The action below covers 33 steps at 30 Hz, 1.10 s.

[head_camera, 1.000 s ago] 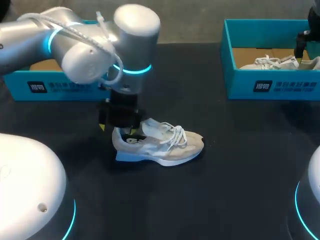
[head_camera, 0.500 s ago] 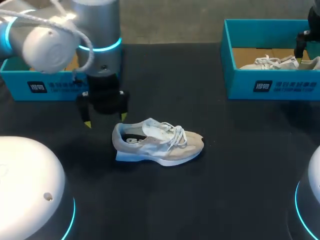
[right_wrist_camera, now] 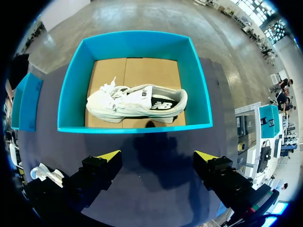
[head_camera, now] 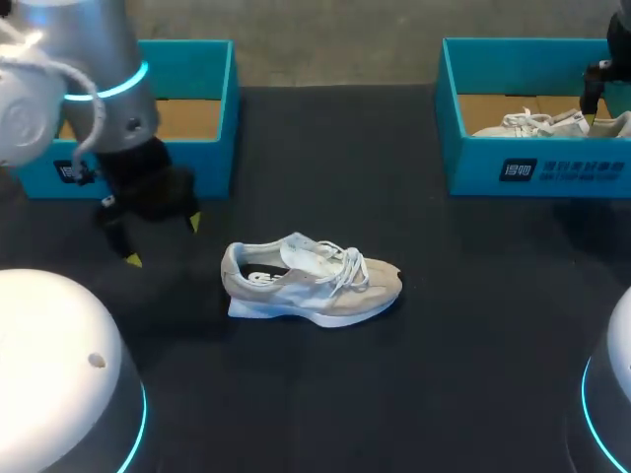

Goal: Take the shoe out of the shoebox, open the shoe tongue, remove and reinsert the insole, then place the shoe into the shoebox

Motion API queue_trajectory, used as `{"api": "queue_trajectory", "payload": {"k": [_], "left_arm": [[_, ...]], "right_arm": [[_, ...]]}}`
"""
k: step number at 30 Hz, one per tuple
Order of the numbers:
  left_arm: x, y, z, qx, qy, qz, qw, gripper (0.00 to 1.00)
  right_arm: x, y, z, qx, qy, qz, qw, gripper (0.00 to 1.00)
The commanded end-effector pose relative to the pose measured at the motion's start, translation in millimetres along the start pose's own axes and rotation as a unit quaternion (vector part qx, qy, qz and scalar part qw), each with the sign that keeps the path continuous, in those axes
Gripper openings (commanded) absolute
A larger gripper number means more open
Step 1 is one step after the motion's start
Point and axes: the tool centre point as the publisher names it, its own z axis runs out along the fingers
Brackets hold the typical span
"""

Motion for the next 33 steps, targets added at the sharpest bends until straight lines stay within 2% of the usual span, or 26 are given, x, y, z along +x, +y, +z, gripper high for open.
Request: {"api": "queue_trajectory", "payload": {"k": [1,25,26,28,33], "left_arm": [[9.7,5.0,1.2,0.006,-0.137,0.004,0.991,1.0],[9.7,5.0,1.2,0.006,-0.137,0.004,0.991,1.0],[10.0,3.6,-1.0,0.036,-0.134,-0.015,0.99,1.0],[10.9,4.5,-4.1,0.064,-0.131,-0.047,0.988,1.0],[15.3,10.4,-3.4,0.105,-0.134,-0.108,0.979,1.0]], "right_arm": [[0.2,-0.4,0.0,0.0,0.0,0.0,1.0,1.0],[0.2,-0.4,0.0,0.0,0.0,0.0,1.0,1.0],[0.2,-0.4,0.0,0.0,0.0,0.0,1.0,1.0],[0.2,-0.4,0.0,0.0,0.0,0.0,1.0,1.0],[0.2,-0.4,0.0,0.0,0.0,0.0,1.0,1.0]]}}
